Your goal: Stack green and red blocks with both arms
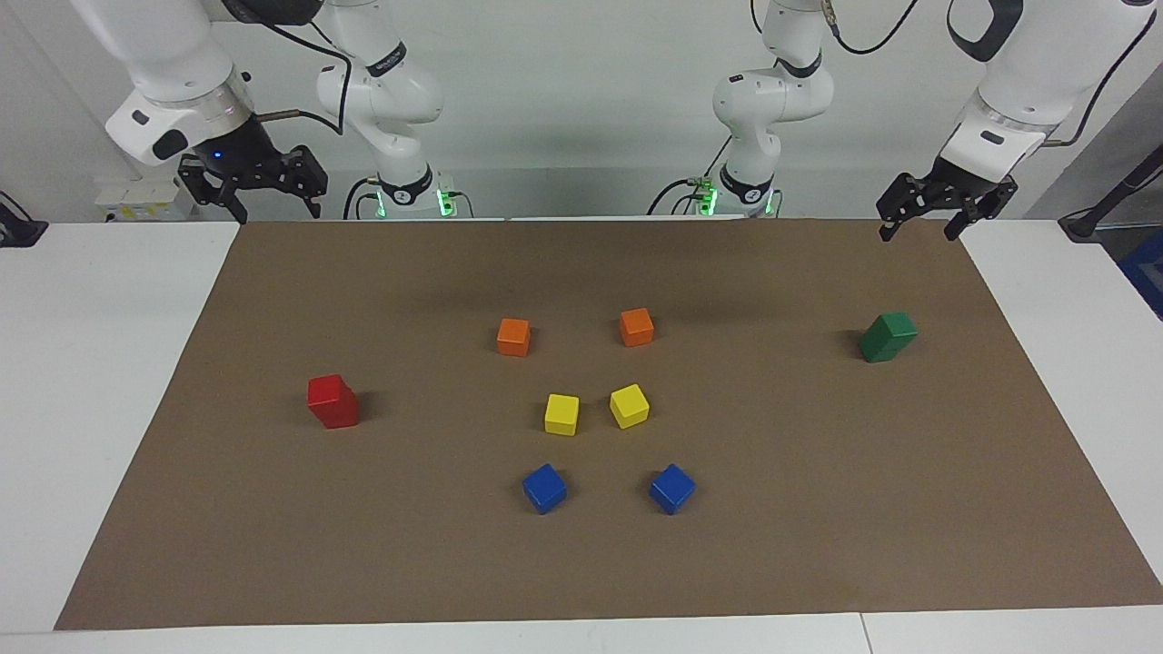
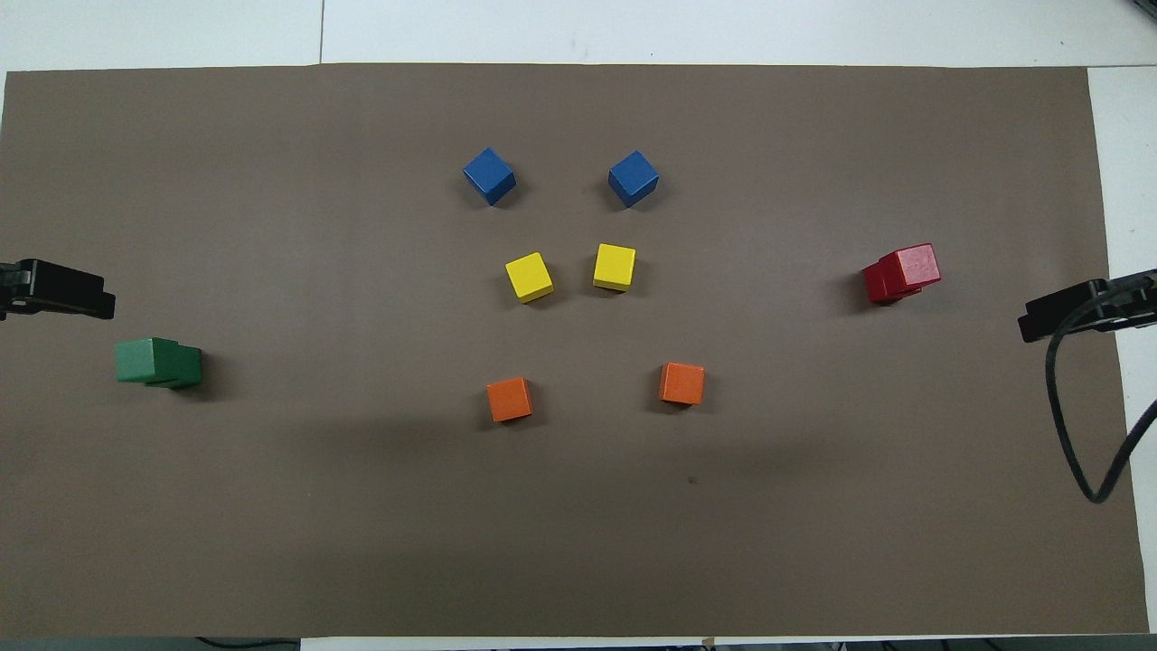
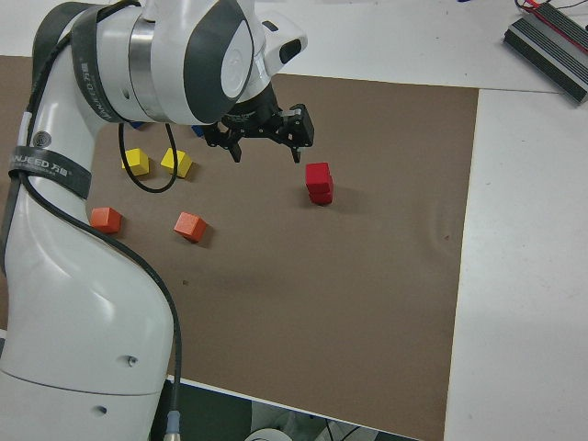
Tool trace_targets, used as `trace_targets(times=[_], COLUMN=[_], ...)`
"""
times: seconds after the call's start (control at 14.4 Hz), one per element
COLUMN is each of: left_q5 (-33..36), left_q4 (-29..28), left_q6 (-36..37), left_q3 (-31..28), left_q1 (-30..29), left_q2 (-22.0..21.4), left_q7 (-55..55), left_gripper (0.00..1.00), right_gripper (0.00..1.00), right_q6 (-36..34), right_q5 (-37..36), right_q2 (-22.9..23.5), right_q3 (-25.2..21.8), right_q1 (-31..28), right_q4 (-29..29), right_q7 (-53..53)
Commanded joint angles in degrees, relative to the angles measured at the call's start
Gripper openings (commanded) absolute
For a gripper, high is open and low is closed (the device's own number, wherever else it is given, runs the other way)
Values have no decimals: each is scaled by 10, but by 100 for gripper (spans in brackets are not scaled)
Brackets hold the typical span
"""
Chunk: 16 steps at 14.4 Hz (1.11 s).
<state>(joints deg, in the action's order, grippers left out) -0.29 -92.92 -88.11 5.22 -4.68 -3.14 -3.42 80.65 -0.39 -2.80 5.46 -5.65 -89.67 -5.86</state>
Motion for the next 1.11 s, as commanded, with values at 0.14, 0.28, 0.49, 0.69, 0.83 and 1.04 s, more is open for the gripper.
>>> trace_targets(times=[0.14,0.28,0.49,0.69,0.83,1.04], left_q5=[11,11,11,11,11,11], left_q4=[9,9,9,9,8,8], left_q6=[7,7,7,7,7,7], left_q3=[-2,-3,-3,-2,-2,-3], left_q1=[6,6,6,6,6,6], left_q2=[3,3,3,2,3,2], left_q7=[9,9,9,9,9,9], left_gripper=[100,100,100,100,100,100], right_gripper=[100,100,100,100,100,100], right_q6=[-21,-19,-11,16,17,20], right_q5=[-2,-1,-5,-5,-6,-6], right_q2=[16,16,15,10,10,11], right_q3=[-49,-52,-52,-54,-54,-55], right_q1=[45,42,40,40,39,35], right_q4=[29,29,28,17,18,18], right_q7=[10,10,17,20,24,24])
